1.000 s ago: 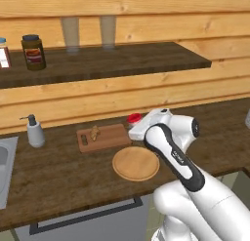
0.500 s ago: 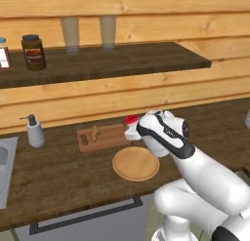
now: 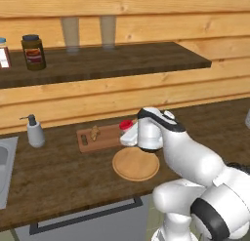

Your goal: From the different types of pastries on the counter, select a croissant and place it on the cutting board. Then retrieve a jar of jam from the cabinet and place it alongside the croissant on the cutting board.

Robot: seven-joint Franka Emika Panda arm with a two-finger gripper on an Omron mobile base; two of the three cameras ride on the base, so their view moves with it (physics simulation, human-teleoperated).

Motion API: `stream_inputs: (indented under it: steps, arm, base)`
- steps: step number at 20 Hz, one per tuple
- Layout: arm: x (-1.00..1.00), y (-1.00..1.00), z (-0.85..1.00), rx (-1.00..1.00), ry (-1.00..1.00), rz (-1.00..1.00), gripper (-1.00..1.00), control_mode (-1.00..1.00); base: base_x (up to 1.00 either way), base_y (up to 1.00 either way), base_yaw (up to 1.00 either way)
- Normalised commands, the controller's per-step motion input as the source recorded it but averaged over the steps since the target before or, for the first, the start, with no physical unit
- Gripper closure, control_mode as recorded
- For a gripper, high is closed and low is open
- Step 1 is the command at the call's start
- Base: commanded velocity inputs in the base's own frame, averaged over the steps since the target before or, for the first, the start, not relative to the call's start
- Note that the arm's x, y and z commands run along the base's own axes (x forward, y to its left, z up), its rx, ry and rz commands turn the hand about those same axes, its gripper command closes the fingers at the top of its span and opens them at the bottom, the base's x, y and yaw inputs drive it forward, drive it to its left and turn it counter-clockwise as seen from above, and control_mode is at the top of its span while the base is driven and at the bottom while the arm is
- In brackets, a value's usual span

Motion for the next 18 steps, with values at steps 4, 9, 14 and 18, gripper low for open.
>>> stream_inputs:
  steps: [4, 9, 14, 18]
  arm:
    - [0.34, 0.11, -0.24, 0.00, 0.00, 0.00, 1.00, -1.00]
    - [0.54, 0.03, -0.04, 0.00, 0.00, 0.00, 1.00, -1.00]
    - [0.59, 0.00, -0.02, 0.00, 0.00, 0.00, 1.00, -1.00]
    - [0.48, 0.05, -0.33, 0.00, 0.00, 0.00, 1.00, -1.00]
  base:
    - [0.00, 0.00, 0.00]
    - [0.00, 0.00, 0.00]
    - [0.00, 0.00, 0.00]
    - [0.00, 0.00, 0.00]
